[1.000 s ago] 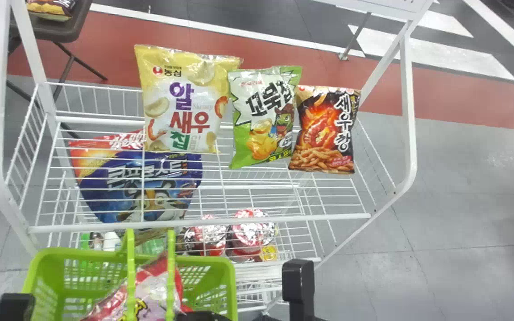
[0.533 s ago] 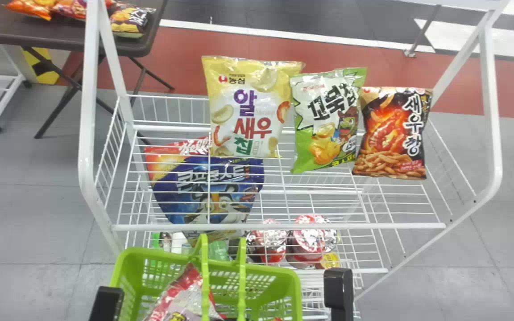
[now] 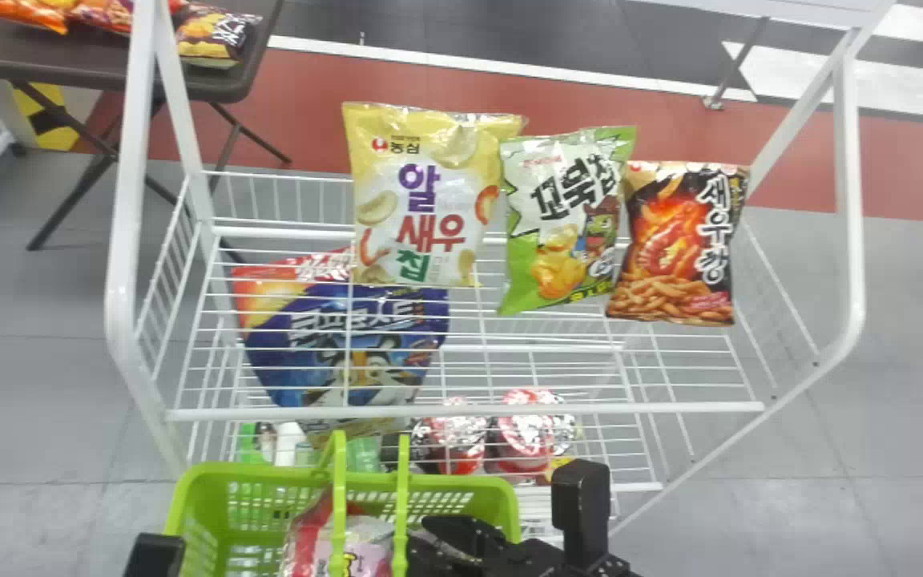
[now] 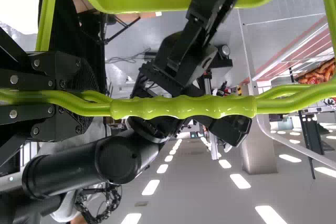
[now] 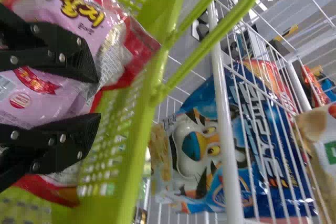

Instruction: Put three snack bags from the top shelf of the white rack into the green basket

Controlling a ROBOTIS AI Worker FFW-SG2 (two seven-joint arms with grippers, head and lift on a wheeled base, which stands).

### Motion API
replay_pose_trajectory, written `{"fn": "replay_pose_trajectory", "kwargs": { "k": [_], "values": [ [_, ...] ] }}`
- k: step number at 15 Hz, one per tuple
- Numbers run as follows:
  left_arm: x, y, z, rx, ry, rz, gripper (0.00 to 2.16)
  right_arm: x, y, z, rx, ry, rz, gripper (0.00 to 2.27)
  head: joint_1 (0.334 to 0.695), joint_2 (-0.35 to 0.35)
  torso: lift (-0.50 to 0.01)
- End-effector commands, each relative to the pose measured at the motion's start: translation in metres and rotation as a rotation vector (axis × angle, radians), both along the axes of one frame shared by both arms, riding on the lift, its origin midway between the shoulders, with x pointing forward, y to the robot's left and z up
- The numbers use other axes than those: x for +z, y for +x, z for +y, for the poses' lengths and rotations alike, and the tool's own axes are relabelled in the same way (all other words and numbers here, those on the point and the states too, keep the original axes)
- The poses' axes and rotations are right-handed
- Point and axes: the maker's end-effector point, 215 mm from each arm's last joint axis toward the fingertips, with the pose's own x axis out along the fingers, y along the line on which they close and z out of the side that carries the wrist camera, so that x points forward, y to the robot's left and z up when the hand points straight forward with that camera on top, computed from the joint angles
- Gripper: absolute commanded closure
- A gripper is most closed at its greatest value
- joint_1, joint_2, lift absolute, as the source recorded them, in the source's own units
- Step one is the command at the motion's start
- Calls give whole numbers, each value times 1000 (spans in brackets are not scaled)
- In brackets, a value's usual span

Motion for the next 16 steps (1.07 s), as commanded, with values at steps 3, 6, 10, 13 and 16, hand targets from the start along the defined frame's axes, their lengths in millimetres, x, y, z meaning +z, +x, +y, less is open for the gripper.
{"fn": "replay_pose_trajectory", "kwargs": {
  "k": [3,6,10,13,16],
  "values": [
    [-2,-4,-6,-14,9,0,2152,34,4,-26,-30,20,-68,46,695,-320,0],
    [-2,-3,-6,-15,10,-1,2148,56,17,-47,-77,57,-110,63,695,-350,0],
    [-2,-2,-5,-13,12,-3,2152,119,68,-95,-216,20,-368,90,695,-350,0],
    [-3,-1,-5,-14,12,-5,2152,161,113,-120,-313,-33,-511,73,695,-350,0],
    [-3,-2,-5,-14,11,-2,2152,183,155,-130,-386,-87,-598,80,695,-350,0]
  ]
}}
